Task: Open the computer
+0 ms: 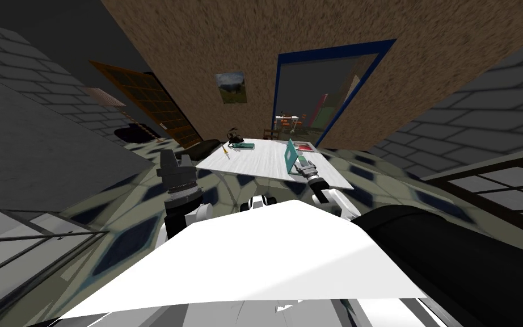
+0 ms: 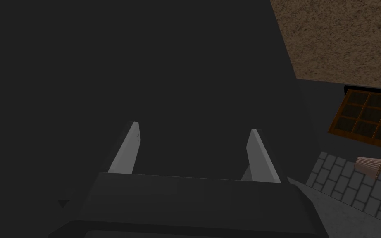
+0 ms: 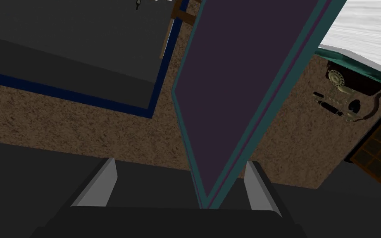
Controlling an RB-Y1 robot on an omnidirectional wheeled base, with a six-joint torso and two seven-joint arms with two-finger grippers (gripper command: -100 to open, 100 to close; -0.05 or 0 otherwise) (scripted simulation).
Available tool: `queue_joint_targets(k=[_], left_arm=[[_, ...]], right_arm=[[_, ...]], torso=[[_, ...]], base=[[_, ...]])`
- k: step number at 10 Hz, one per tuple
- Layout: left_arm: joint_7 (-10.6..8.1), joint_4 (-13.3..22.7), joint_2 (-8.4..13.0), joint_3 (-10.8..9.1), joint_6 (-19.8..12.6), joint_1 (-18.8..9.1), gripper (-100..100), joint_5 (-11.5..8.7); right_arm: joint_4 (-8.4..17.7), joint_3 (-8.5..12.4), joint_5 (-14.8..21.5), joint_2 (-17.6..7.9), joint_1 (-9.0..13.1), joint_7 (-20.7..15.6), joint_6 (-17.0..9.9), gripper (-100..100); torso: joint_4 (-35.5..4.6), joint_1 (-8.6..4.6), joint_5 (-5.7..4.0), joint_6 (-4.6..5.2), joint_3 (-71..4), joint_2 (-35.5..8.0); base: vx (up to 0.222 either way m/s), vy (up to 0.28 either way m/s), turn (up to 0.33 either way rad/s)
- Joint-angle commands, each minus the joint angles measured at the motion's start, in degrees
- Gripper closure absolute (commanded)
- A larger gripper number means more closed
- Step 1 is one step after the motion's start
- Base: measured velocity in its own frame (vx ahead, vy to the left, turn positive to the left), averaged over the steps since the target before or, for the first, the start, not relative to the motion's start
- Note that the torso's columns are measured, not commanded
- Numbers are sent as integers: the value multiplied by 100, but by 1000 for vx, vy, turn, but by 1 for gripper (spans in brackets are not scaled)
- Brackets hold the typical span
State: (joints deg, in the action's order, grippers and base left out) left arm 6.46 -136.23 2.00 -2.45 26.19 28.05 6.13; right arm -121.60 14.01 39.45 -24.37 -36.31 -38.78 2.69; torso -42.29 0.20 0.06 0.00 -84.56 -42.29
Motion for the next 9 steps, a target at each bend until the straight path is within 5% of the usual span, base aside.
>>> queue_joint_targets(k=[1, 6, 9], left_arm=[[0, 0, 0, 0, 0, 0, 0, 0], [0, 0, 1, -1, 0, 0, 0, 0], [0, 1, 3, -2, 0, 0, 0, 0]], right_arm=[[59, 141, 325, -207, -81, -328, -277, -100], [185, 377, 865, -526, -179, -861, -664, -100], [160, 433, 787, -492, -237, -790, -562, -100]], torso=[[0, -14, -3, 0, 0, 0], [0, -16, -6, 1, 1, 0], [3, -58, -18, -1, -7, 15]], base=[[98, 197, -113], [89, 166, -91], [88, 32, 4]])
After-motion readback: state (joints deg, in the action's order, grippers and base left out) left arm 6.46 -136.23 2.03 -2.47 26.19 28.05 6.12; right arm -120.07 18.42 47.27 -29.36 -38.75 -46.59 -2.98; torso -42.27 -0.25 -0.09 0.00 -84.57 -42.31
